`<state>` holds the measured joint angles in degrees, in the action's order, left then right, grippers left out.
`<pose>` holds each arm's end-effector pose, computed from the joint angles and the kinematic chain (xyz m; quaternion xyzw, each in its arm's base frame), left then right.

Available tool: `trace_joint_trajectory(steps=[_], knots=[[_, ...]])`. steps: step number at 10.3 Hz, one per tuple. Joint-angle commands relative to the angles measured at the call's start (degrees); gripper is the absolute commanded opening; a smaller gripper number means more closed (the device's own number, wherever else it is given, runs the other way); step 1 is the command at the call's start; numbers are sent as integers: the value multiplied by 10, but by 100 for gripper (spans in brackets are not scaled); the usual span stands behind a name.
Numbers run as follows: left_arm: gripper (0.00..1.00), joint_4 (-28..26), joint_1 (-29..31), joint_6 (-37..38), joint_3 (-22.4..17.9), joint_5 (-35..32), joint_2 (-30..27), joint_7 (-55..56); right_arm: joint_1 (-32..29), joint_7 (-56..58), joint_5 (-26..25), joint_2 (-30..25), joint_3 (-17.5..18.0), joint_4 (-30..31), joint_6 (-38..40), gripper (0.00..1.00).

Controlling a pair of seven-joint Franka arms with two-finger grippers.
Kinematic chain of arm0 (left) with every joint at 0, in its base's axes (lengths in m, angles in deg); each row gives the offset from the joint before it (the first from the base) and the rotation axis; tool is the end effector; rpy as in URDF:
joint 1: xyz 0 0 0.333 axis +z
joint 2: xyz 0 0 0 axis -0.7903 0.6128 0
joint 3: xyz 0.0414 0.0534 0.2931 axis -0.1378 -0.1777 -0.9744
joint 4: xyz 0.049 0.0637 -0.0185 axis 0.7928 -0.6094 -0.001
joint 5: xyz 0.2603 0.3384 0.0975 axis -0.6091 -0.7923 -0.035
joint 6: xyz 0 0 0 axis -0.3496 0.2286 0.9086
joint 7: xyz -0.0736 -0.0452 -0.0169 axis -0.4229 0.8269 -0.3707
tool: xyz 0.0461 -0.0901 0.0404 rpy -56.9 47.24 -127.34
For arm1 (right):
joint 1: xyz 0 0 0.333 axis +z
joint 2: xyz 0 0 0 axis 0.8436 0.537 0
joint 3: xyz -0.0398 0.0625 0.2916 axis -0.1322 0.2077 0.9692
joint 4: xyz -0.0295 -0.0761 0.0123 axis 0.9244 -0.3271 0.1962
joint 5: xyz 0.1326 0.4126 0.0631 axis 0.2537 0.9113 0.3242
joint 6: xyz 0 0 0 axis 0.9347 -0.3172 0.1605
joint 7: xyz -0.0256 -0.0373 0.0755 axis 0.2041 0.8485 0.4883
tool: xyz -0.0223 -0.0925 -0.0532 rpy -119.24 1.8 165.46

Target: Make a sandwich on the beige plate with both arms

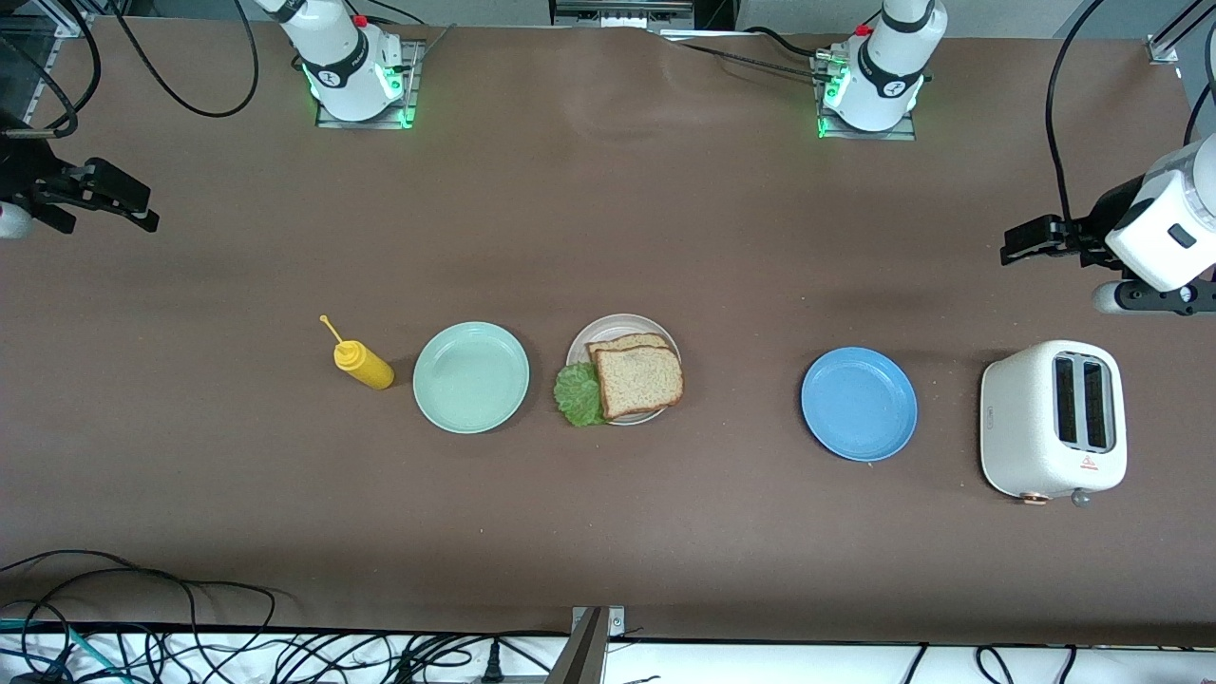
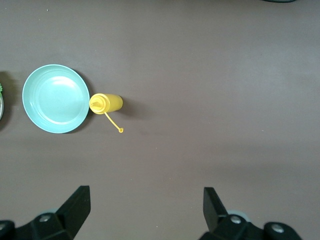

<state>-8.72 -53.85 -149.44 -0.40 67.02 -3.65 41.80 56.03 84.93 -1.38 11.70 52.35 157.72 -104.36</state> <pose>0.6294 -0.0150 0.5521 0.9953 0.0040 -0.0962 0.0117 0.5921 -0.0189 0.5877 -0.9999 -0.0125 -0.0064 0.0071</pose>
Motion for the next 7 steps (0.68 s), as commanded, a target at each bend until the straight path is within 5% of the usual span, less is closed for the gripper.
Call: trace_joint_trajectory(steps=[1,7], knots=[[100,-5,5,-7,1,16,-6,-13,-7,-2,8,11,2,-15,7,100],[100,0,5,-23,1,16,-6,-13,-5,-7,8,11,4,-15,6,100]])
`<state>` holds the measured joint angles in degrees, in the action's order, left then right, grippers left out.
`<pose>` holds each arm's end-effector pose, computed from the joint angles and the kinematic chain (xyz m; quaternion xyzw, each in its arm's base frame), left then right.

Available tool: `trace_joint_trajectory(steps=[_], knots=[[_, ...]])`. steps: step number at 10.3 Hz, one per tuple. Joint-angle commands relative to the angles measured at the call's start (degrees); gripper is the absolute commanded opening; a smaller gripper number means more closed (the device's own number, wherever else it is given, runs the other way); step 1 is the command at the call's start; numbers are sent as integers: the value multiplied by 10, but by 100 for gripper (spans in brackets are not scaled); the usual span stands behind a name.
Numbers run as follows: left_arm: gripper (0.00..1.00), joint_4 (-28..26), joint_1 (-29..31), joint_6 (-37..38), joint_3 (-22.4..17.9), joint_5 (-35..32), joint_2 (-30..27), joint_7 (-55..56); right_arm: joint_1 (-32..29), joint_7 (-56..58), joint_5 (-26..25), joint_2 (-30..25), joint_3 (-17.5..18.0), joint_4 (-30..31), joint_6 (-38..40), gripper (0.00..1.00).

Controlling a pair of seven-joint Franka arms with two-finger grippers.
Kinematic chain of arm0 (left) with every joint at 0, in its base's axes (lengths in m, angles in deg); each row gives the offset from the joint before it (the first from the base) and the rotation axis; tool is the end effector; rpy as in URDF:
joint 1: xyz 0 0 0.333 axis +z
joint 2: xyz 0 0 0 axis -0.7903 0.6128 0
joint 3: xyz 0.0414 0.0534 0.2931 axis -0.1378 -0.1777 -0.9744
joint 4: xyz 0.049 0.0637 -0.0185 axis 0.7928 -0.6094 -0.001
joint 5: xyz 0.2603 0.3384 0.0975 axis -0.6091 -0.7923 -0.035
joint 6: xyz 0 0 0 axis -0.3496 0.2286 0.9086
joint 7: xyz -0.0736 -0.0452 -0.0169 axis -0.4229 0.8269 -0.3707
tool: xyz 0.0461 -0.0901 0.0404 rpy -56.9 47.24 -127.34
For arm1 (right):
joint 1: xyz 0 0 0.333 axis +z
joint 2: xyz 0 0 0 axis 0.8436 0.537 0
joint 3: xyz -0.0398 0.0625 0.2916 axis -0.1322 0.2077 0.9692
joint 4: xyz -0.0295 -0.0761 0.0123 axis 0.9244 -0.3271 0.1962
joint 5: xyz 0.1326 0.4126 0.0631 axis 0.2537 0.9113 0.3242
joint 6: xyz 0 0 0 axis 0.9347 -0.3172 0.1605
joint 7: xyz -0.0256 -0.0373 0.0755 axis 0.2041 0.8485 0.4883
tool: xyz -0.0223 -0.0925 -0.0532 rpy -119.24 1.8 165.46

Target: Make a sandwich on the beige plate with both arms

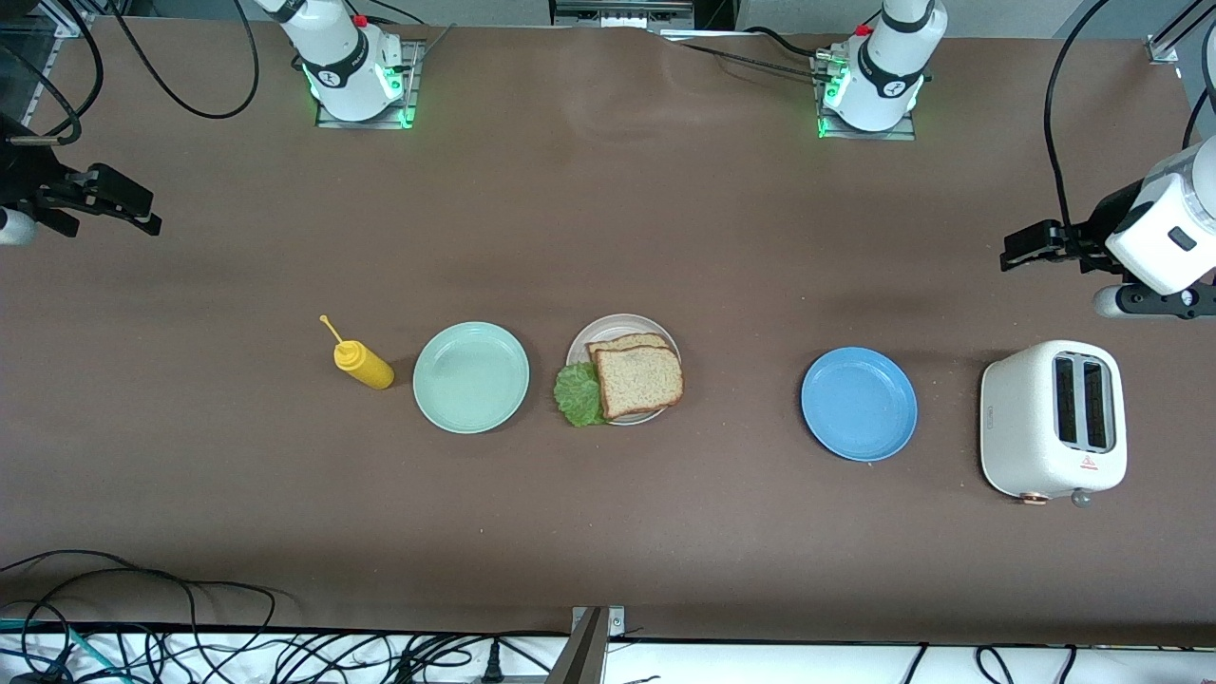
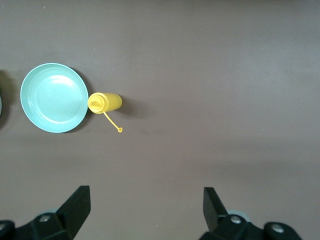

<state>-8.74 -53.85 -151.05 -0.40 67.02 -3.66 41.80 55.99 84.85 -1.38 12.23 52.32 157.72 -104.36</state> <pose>0.6328 -0.0150 0.5540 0.9965 0.0042 -0.0823 0.0120 0.5944 -0.0197 0.5822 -0.9999 -0.0112 -0.0018 0.0073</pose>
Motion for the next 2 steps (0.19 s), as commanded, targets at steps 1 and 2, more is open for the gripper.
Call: trace_joint_trajectory(steps=[1,2], knots=[[100,1,5,-11,1,15,-6,-13,-6,-7,8,5,3,-15,5,100],[100,2,4,-13,1,15,-6,-13,-6,-7,8,6,3,-15,6,100]])
